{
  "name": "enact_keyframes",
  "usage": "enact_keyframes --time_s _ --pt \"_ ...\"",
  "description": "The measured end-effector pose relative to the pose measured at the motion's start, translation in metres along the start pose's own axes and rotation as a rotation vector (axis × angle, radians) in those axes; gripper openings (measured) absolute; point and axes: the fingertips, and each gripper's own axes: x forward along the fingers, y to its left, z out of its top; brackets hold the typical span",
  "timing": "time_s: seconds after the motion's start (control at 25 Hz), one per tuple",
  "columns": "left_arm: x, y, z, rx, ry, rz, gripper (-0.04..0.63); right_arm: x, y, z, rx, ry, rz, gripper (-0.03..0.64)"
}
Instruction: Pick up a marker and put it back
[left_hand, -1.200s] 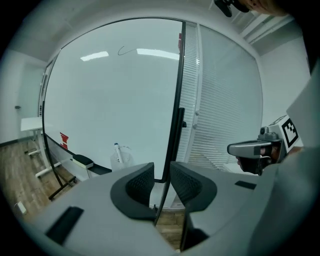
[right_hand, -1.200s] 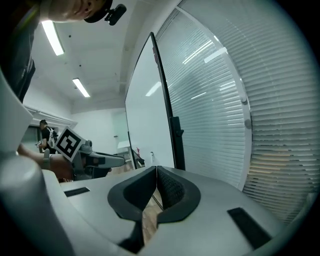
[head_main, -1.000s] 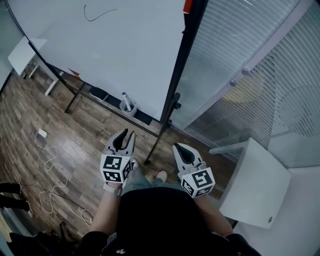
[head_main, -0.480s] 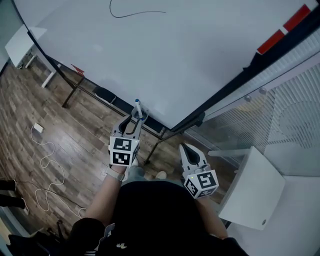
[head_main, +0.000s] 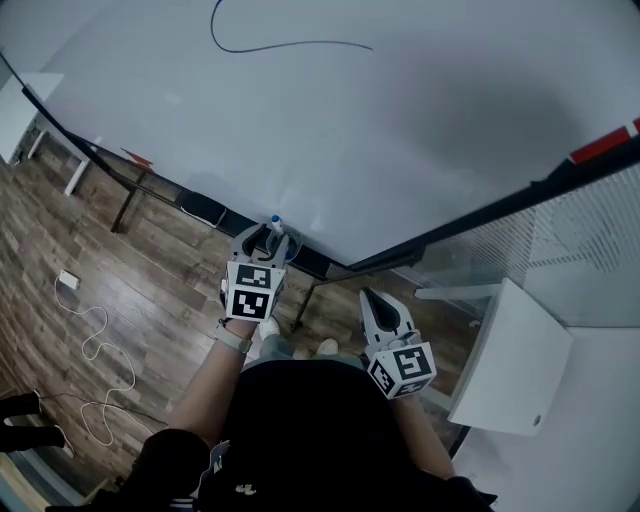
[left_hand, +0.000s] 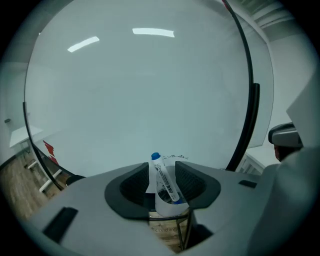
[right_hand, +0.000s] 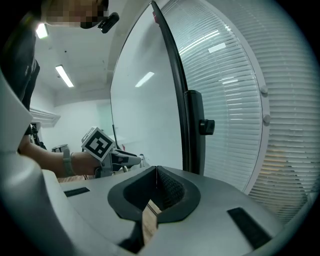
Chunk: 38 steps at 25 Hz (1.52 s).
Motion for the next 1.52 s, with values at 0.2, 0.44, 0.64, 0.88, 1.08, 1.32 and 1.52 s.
enact_keyframes --time_s 0.2,0.44,0.64,0.88,1.08,1.32,1.52 --pt "0.016 0.001 -0.003 0.004 0.021 -0.036 0.169 0.002 -0.004 -0.005 0.024 0.004 -0.052 0.029" --pt "0.026 0.006 -0.004 0.021 0.029 -0.03 0.152 0.002 -0.008 -0.006 0.039 -0.005 -0.079 0.029" --pt "0.024 0.005 -0.003 0.028 0.023 -0.027 0.12 0.003 -0.01 -0.005 0.035 -0.005 -0.073 0.029" --pt "0.013 0.005 0.001 0.011 -0.004 -0.012 0.093 0.004 -0.011 -0.002 0.024 -0.016 -0.035 0.029" --pt "-0.003 0.004 0.013 -0.015 -0.057 0.023 0.084 0.005 -0.01 0.002 0.011 -0.029 0.017 0.029" --pt "-0.033 0.003 0.031 -0.042 -0.106 0.077 0.083 0.007 -0.007 0.011 -0.012 -0.05 0.095 0.029" --pt "-0.066 0.0 0.049 -0.053 -0.179 0.122 0.083 0.012 0.0 0.02 -0.023 -0.071 0.165 0.029"
